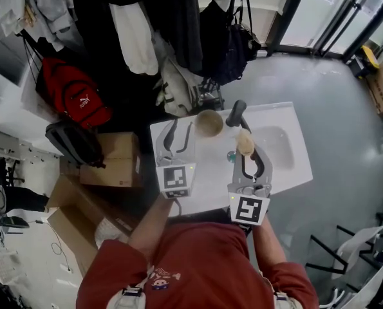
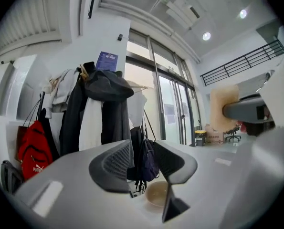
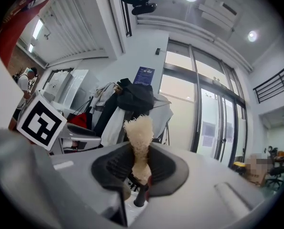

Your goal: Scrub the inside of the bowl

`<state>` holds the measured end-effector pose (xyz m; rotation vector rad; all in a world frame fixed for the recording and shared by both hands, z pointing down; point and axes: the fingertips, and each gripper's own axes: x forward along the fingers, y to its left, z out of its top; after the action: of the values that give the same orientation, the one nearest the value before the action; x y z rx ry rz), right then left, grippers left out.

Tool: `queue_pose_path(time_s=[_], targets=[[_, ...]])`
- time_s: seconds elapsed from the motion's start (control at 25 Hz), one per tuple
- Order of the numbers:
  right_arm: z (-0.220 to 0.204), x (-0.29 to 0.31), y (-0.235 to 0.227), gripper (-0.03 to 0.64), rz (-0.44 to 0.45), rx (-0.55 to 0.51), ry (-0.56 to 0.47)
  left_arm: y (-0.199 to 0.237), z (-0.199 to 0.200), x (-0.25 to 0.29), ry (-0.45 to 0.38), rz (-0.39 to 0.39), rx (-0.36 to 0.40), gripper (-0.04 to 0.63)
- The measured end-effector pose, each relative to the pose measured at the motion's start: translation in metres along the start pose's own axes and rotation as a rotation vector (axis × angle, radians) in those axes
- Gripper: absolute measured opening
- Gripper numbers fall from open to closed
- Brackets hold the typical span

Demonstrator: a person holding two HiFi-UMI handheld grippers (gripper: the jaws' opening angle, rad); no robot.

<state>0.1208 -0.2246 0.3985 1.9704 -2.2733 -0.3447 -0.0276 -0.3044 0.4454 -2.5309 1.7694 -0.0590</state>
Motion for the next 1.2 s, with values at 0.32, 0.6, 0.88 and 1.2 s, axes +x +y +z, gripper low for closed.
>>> queue_pose_path(time_s=[0.32,0.6,0.88,1.2], targets=[[0.027,0.009,0.015,0.077,0.021,0.072,-0.036,0.016,0.068,-0.035,-0.155,0.014,0.029,0.164],[0.046,0.011,0.03,0.077,0.053,0.201,-0.05,0.024,0.096,-0.07,-0.205,0.01,0.095,0.129],[0.052,0.009,0.037,0.077,0.054,0.215,-0.042,0.028,0.104,-0.092,-0.206,0.026,0.08,0.096],[0.051,0.008,0.044,0.077,0.091,0.214,-0.03,0.022,0.109,-0.098,-0.228,0.026,0.066,0.023]])
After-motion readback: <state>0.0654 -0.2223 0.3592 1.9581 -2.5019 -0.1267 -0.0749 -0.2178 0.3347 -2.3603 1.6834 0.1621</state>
